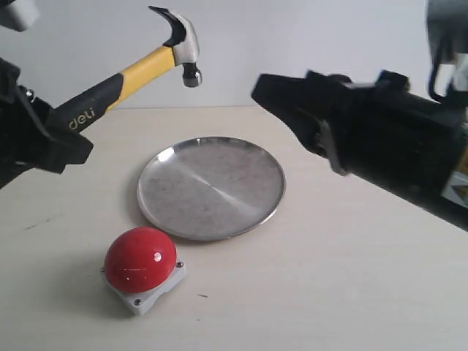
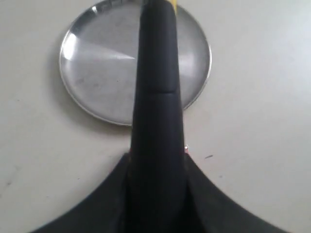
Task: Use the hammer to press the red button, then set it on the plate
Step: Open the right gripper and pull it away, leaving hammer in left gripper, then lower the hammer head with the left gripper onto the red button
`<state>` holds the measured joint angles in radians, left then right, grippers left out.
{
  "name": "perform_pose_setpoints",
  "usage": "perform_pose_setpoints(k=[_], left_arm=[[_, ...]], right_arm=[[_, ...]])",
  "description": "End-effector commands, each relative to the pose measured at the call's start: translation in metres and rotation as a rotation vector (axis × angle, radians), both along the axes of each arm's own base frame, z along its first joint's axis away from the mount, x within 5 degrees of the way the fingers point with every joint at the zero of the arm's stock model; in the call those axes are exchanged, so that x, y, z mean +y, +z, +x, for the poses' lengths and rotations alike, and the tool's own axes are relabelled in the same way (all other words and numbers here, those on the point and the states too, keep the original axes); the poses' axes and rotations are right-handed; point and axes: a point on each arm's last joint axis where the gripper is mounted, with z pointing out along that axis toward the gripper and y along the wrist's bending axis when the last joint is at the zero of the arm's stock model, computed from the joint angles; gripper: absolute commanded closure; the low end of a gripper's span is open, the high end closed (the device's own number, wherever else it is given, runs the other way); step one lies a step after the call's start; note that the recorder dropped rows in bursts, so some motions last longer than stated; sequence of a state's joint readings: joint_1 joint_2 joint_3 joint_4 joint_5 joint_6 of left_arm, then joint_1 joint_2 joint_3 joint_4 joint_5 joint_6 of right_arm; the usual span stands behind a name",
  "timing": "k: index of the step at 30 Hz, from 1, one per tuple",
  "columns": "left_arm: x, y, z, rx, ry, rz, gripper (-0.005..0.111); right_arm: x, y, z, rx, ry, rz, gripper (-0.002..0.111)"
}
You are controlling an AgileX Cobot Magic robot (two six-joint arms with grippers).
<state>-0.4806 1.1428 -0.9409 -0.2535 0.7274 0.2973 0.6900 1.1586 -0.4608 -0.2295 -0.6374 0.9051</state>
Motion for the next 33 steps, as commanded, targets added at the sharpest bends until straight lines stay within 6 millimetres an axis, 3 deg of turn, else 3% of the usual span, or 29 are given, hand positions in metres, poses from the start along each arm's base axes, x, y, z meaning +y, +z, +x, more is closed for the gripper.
perform_pose_setpoints(k=[1, 7, 11, 18, 25, 33], left_arm=[[0.022, -0.011, -0.043, -0.155, 0.117, -0.246, 0.107], [0.038, -0.041, -0.084, -0.027, 0.056, -0.171, 0.107], [0.042, -0.052, -0.094, 0.039, 0.031, -0.124, 0.107], [0.044, -0.07, -0.095, 0.068, 0.074, -0.12, 0.107], [0.047, -0.073, -0.093, 0.044, 0.078, -0.078, 0.107], [0.048, -0.049, -0.079, 0.11, 0.016, 0.131, 0.107]], right_arm=[[-0.032, -0.012, -0.031, -0.031, -0.049, -0.195, 0.108], [-0.05, -0.014, -0.048, -0.006, -0.071, -0.272, 0.108], [-0.053, -0.015, -0.05, -0.004, -0.075, -0.311, 0.108], [-0.053, -0.017, -0.05, 0.012, -0.076, -0.327, 0.108], [-0.053, -0.017, -0.05, 0.008, -0.075, -0.337, 0.108], [-0.053, -0.017, -0.05, -0.002, -0.074, -0.349, 0.108]])
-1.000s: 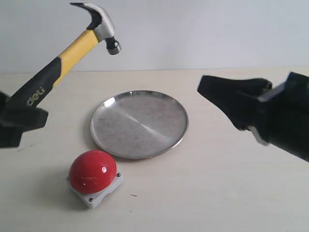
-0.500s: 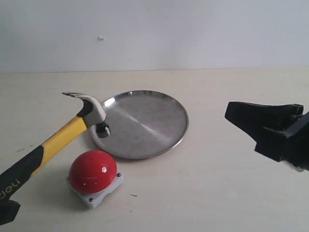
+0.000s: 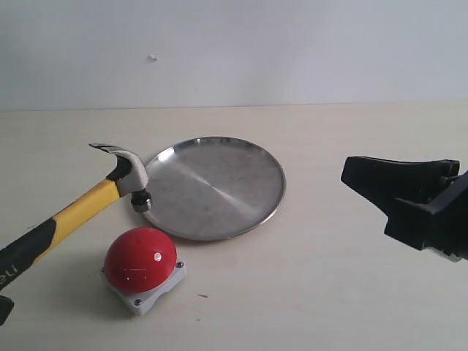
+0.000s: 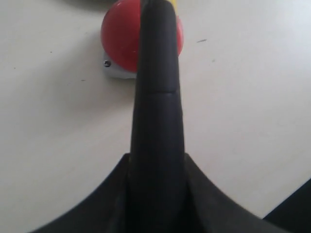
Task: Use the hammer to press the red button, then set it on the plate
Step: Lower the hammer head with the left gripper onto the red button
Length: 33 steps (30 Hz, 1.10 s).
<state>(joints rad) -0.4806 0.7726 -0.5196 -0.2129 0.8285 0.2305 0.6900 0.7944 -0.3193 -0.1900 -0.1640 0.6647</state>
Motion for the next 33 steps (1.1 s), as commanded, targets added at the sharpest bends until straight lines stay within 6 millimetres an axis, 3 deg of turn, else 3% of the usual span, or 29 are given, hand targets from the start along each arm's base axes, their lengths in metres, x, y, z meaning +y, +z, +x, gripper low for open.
perform_pose_setpoints(k=[1, 10, 14, 33], left_arm=[[-0.003, 0.023, 0.015, -0.018, -0.019, 0.073, 0.107], [-0.013, 0.01, 0.033, 0.084, -0.069, 0.137, 0.107], [-0.014, 0.017, 0.036, 0.056, -0.072, 0.131, 0.107], [-0.005, 0.039, 0.021, -0.106, -0.104, 0.097, 0.107]], right_arm=[[0.0, -0.001, -0.001, -0.009, 0.006, -0.015, 0.108], [0.0, -0.001, -0.001, -0.039, 0.017, -0.049, 0.108], [0.0, -0.001, -0.001, -0.05, 0.021, -0.062, 0.108], [-0.001, -0.003, -0.001, -0.068, 0.029, -0.106, 0.108]])
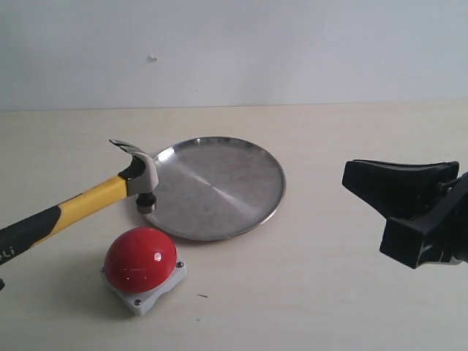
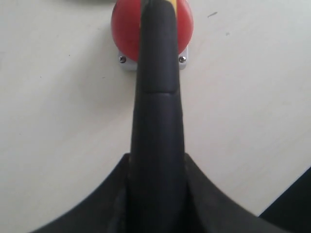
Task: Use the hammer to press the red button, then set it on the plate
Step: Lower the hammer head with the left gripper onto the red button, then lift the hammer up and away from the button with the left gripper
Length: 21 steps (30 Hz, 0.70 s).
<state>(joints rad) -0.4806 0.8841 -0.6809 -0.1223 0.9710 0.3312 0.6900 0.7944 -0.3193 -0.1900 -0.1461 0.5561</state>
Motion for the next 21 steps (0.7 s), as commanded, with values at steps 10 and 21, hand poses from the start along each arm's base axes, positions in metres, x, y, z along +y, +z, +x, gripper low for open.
perform_pose_setpoints(k=[10, 21], left_arm=[[0.0, -0.023, 0.003, 0.089, 0.005, 0.059, 0.107], [-0.025, 0.035, 0.023, 0.012, 0.03, -0.192, 0.107]], right_arm=[[-0.001, -0.003, -0.001, 0.004, 0.003, -0.026, 0.108], [-0.001, -0.005, -0.001, 0.015, 0.003, -0.05, 0.108]])
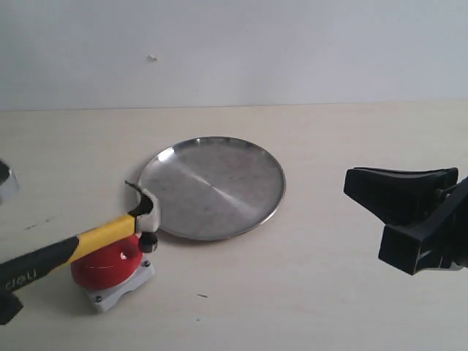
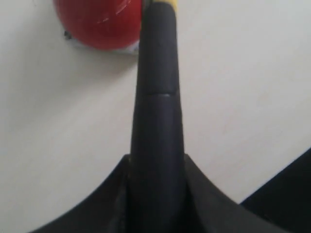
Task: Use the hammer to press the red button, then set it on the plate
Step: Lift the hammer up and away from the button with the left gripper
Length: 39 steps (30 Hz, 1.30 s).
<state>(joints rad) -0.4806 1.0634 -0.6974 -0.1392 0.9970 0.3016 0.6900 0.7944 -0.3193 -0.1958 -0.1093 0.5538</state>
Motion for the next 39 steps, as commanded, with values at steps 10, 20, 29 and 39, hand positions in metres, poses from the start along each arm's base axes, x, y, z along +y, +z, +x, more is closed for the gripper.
perform_pose_setpoints(k=[10, 20, 29, 39], left_arm=[[-0.035, 0.072, 0.023, -0.329, 0.283, -0.789, 0.107], [-0.088, 0.001, 0.111, -0.151, 0.376, -0.882, 0.107], [-0.087, 0.025, 0.152, -0.491, 0.299, -0.697, 0.107], [-0.088, 0.046, 0.157, -0.575, 0.234, -0.709, 0.107]], right_arm=[[0.0, -0.002, -0.001, -0.003, 0.005, -0.013, 0.108], [0.0, 0.0, -0.001, -0.038, 0.017, -0.022, 0.108], [-0.001, -0.002, -0.001, -0.065, 0.035, -0.099, 0.108], [-0.002, -0.006, -0.001, -0.064, 0.044, -0.164, 0.108]])
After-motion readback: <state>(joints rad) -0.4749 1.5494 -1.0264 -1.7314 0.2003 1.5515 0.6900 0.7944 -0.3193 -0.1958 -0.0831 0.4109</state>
